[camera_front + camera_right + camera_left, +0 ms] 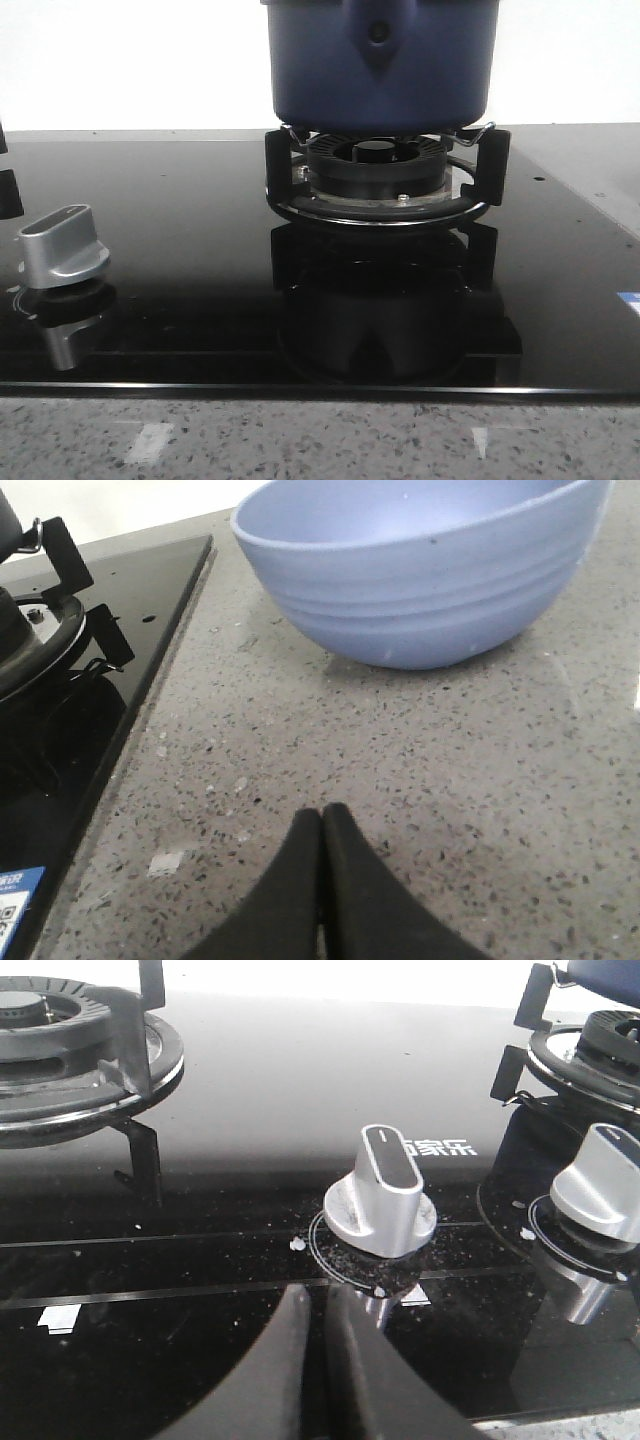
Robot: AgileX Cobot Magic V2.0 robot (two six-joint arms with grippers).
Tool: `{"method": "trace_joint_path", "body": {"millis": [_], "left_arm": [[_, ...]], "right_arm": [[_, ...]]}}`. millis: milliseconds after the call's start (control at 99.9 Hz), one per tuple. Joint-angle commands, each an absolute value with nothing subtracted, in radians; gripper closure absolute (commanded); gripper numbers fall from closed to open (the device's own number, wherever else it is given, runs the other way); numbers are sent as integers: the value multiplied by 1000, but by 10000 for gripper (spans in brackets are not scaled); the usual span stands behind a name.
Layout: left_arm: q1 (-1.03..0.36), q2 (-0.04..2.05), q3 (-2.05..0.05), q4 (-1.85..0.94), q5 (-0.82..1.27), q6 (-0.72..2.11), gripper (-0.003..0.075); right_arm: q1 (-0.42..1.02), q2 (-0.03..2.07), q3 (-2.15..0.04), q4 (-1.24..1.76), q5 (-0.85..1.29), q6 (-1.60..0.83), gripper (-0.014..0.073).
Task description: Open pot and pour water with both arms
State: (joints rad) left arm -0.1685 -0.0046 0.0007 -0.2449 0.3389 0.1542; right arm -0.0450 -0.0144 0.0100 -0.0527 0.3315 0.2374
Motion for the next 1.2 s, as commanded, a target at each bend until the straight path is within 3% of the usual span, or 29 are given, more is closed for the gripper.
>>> {"method": "trace_joint_path", "body": {"millis": [0,721,921,1101,1191], "left_arm": [[-170,-31,33,-259,300,145,740],[-170,-31,33,-259,300,145,741],[-170,-31,33,-241,237,153,741],[-170,-31,33,-911,102,152,741],[-170,-31,32,-1062,12,152,741]], "right_arm": [[-52,-30,38,-46,322,230,664],[-52,-30,38,-48,322,230,664],[-52,-30,38,-25,191,230,664],[-52,-30,36,440,-54,230,664],[-52,-30,36,581,-90,230,664]]}}
